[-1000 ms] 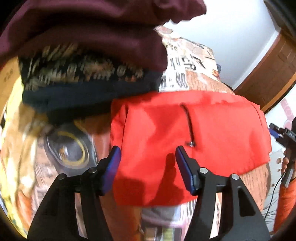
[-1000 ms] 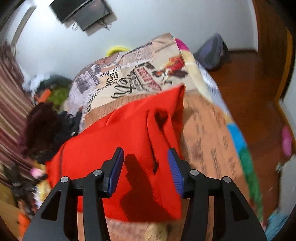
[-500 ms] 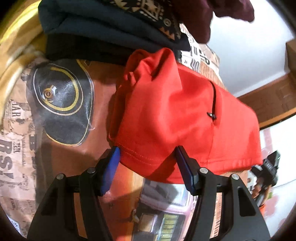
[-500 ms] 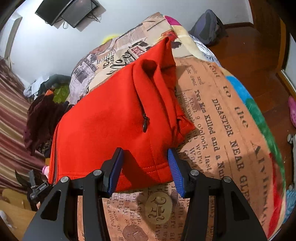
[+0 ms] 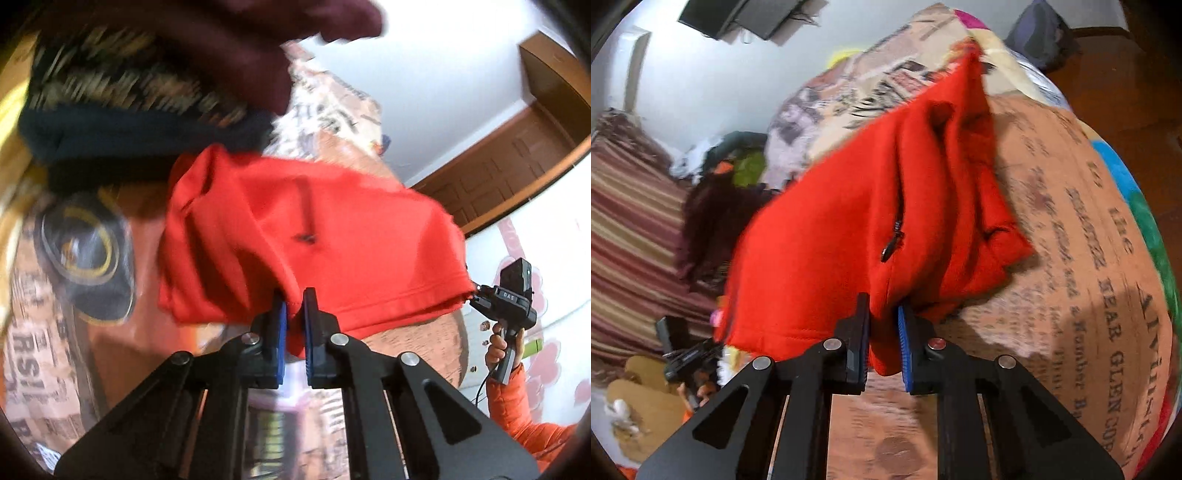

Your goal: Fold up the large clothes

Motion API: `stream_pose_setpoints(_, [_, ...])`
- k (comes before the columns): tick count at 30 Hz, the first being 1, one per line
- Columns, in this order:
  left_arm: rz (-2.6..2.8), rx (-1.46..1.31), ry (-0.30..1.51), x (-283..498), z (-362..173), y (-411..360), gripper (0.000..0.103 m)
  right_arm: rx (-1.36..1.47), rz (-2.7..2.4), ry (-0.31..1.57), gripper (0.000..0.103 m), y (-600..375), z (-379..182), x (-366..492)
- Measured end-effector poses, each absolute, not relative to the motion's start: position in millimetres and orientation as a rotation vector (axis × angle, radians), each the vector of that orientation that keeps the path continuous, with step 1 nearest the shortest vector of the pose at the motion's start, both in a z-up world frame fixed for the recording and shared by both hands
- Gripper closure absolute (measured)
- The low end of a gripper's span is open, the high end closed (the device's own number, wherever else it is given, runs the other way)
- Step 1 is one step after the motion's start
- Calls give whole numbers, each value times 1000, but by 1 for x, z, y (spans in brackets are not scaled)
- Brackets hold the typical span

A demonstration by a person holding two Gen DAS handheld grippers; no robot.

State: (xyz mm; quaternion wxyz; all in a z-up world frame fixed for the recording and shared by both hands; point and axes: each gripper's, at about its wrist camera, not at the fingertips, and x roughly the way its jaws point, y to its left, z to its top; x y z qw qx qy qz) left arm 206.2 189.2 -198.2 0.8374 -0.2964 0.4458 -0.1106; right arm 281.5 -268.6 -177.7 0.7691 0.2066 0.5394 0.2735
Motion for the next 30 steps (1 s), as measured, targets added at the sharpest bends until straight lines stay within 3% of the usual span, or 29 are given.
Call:
stream_pose_setpoints(8, [-232,-565,822,258,-152,190,97,421,693,1076,92,-236,-138,324])
stream_pose_setpoints(18, [75,-414,762,291,-156,196,97,285,443,970,92,-214,-140,404])
stream_pose_setpoints(19, [78,-404,761,293,-156,195,93,275,404,958,91,-216,-140,410])
stream_pose_setpoints(21, [85,-370,766,290,-156,190,70,281,372,950,89,-224,-140,417])
stream_pose_setpoints(22, [99,-342,775,285,-156,189,46,295,375,955,87,-226,-141,417])
stream_pose_setpoints(23, [109,-307,779,282,-156,184,35,303,379,960,85,-228,-141,414])
stream_pose_setpoints(25, [132,-220,771,273,-156,173,31,265,356,957,69,-229,-137,404])
stream_pose_setpoints(27, [137,-157,798,268,-159,165,25,207,325,926,59,-230,-128,393])
stream_pose_setpoints(30, [138,-131,834,258,-167,159,24,113,295,874,51,-235,-111,371])
